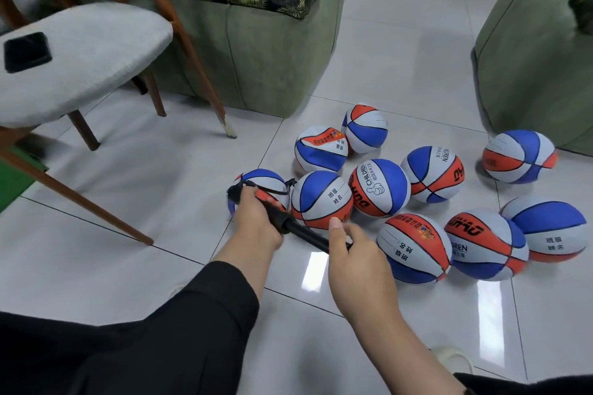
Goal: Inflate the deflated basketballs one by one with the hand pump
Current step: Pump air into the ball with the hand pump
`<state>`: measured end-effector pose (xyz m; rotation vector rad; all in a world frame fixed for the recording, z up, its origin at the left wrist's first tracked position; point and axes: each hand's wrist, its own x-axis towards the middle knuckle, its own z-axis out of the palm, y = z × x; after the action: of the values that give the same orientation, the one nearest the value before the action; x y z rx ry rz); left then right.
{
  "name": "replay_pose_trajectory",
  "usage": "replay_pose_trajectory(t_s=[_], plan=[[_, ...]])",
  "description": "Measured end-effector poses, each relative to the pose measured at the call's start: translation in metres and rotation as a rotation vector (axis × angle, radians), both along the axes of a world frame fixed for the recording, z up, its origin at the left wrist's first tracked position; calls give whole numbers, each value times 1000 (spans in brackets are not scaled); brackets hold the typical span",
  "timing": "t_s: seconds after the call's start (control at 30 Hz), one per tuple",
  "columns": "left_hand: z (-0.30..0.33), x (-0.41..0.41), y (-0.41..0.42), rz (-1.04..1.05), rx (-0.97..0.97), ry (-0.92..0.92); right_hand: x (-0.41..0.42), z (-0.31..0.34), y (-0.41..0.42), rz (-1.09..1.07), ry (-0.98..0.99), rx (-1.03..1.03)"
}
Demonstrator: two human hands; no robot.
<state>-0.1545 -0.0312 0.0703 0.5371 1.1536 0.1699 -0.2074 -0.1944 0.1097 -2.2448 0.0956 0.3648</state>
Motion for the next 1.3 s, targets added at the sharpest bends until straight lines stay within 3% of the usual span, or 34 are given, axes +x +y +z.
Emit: replay_pose_trajectory(t_s=[0.33, 0.5, 0.77, 1.0, 1.3], plan=[[-10, -1, -55, -22, -4, -61, 9, -16, 13, -59, 39, 28], [-2, -1, -33, -60, 30, -26, 2, -9, 12, 11, 42, 26], [-9, -6, 33, 78, 14, 36, -5, 7, -7, 63, 32, 0], [-3, -4, -9, 48, -39, -13, 2, 0, -1, 1, 6, 8], [-1, -6, -57, 26, 39, -28, 8, -15, 12, -44, 19, 37]])
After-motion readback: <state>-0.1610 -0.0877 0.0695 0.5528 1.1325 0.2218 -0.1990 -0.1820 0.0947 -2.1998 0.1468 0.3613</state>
